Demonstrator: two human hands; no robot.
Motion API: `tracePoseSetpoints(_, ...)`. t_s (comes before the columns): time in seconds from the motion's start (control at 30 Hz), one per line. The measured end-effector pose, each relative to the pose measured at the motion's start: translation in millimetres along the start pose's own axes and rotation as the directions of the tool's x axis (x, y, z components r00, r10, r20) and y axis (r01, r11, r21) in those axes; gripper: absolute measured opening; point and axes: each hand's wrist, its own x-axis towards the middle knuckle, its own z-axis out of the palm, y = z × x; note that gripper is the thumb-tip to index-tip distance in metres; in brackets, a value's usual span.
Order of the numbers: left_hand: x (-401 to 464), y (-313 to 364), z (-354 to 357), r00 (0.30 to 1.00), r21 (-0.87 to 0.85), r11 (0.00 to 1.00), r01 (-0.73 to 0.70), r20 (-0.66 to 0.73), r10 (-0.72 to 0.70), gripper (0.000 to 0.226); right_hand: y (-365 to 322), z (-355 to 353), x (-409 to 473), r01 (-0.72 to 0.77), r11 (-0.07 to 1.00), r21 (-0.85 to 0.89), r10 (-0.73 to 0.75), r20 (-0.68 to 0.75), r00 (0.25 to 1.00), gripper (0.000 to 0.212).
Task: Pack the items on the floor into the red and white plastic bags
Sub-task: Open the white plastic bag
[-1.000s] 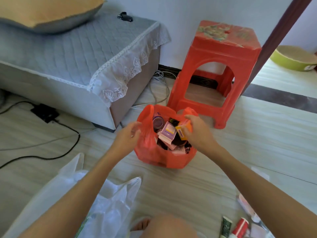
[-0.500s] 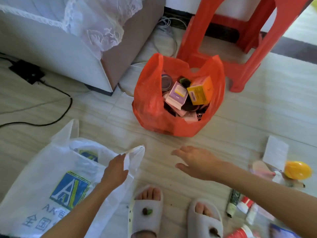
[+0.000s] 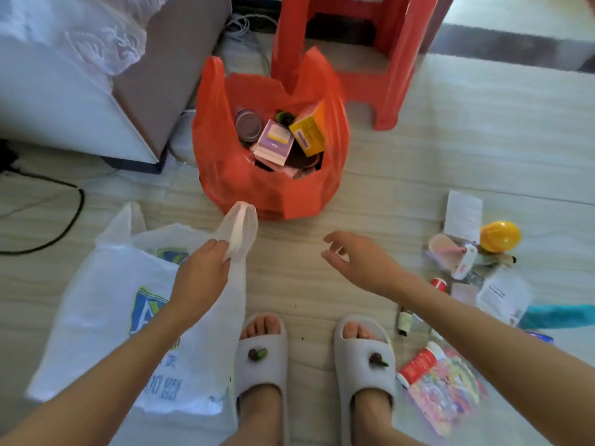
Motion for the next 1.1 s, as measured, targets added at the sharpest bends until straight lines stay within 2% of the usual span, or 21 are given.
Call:
tracePoseSetpoints(0.07, -4, 30, -34, 0.987, -0.008, 0.991, -0.131, -0.097, 0.13, 0.008, -20, -18, -17, -0.094, 0.96, 0.264, 0.116, -0.067, 0.991, 0.035)
tracePoseSetpoints(0.1, -7, 45, -52, 0.968, 0.001, 0.978, -0.209, -0.141, 0.207, 0.005, -31, -28, -26, -0.123, 0.906, 0.405, 0.165, -0.07, 0.984, 0.038)
tracePoseSetpoints(0.2, -14, 93, -106, 0.844, 0.143, 0.876, -0.461, -0.233, 0.483, 0.016, -68, -70, -55, -0.117, 0.695, 0.71, 0.266, -0.103, 0.958, 0.045)
tracePoseSetpoints(0.3, -23, 141, -157, 0.693, 0.342, 0.72, -0.604, -0.221, 0.686, 0.023, -93, -123, -85, -0.09, 0.599, 0.796, 0.31, -0.126, 0.942, 0.054)
tracePoseSetpoints(0.37, -33, 173, -185, 0.599, 0.372, 0.641, -0.671, -0.238, 0.765, 0.025, -102, -152, -105, -0.085, 0.564, 0.822, 0.345, -0.141, 0.928, 0.057)
tracePoseSetpoints(0.43, -46, 204, -203, 0.5, 0.376, 0.572, -0.729, -0.278, 0.82, 0.026, -106, -171, -123, -0.004, 0.53, 0.848, 0.417, -0.257, 0.872, 0.043)
tracePoseSetpoints(0.47, -58, 218, -210, 0.485, 0.344, 0.566, -0.749, -0.298, 0.822, 0.026, -106, -177, -133, 0.047, 0.569, 0.821, 0.447, -0.357, 0.82, 0.034)
tracePoseSetpoints(0.5, -69, 232, -214, 0.51, 0.265, 0.58, -0.77, -0.29, 0.81, 0.029, -105, -183, -143, 0.082, 0.637, 0.766, 0.456, -0.461, 0.761, 0.027)
tracePoseSetpoints(0.53, -80, 243, -218, 0.567, 0.156, 0.617, -0.771, -0.273, 0.777, 0.037, -104, -189, -154, 0.109, 0.695, 0.711, 0.443, -0.542, 0.714, 0.023)
tracePoseSetpoints(0.57, -88, 248, -217, 0.643, 0.045, 0.664, -0.746, -0.209, 0.737, 0.045, -102, -195, -166, 0.128, 0.732, 0.67, 0.419, -0.589, 0.691, 0.02)
tracePoseSetpoints(0.6, -94, 250, -216, 0.685, 0.005, 0.69, -0.723, -0.121, 0.719, 0.05, -102, -201, -178, 0.134, 0.755, 0.642, 0.391, -0.605, 0.693, 0.02)
tracePoseSetpoints(0.67, -95, 247, -215, 0.684, 0.008, 0.686, -0.727, -0.064, 0.726, 0.049, -97, -211, -199, 0.127, 0.79, 0.6, 0.338, -0.598, 0.727, 0.024)
tracePoseSetpoints(0.73, -82, 243, -217, 0.69, -0.018, 0.692, -0.721, -0.111, 0.715, 0.044, -91, -218, -216, 0.131, 0.827, 0.547, 0.286, -0.609, 0.74, 0.026)
tracePoseSetpoints(0.8, -67, 247, -219, 0.722, -0.04, 0.726, -0.687, -0.151, 0.675, 0.044, -83, -221, -230, 0.126, 0.878, 0.462, 0.239, -0.651, 0.72, 0.025)
tracePoseSetpoints(0.9, -51, 265, -212, 0.779, -0.142, 0.766, -0.626, -0.15, 0.609, 0.061, -71, -221, -248, 0.11, 0.921, 0.374, 0.203, -0.701, 0.684, 0.026)
tracePoseSetpoints(0.97, -42, 274, -197, 0.795, -0.191, 0.776, -0.601, -0.045, 0.605, 0.068, -60, -219, -260, 0.135, 0.915, 0.381, 0.203, -0.722, 0.661, 0.025)
tracePoseSetpoints(1.03, -34, 283, -173, 0.78, -0.113, 0.796, -0.595, 0.159, 0.606, 0.066, -44, -219, -269, 0.138, 0.911, 0.389, 0.221, -0.742, 0.632, 0.026)
tracePoseSetpoints(1.1, -29, 298, -152, 0.74, -0.035, 0.781, -0.624, 0.292, 0.605, 0.043, -21, -222, -274, 0.139, 0.889, 0.436, 0.273, -0.748, 0.605, 0.026)
